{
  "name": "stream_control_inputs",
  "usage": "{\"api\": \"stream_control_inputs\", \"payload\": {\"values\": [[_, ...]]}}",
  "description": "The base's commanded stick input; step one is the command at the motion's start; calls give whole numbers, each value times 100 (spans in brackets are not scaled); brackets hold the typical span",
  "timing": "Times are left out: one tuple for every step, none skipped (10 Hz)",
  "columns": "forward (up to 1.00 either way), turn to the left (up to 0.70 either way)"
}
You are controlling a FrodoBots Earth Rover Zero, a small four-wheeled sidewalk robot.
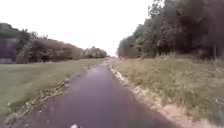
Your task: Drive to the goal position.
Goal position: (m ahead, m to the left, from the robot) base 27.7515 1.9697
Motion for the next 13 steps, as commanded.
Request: {"api": "stream_control_inputs", "payload": {"values": [[99, 40], [99, 30], [99, 5], [99, 0], [99, 0], [99, 0], [99, 0], [99, 0], [99, 0], [99, 0], [99, 0], [99, 0], [99, 0]]}}
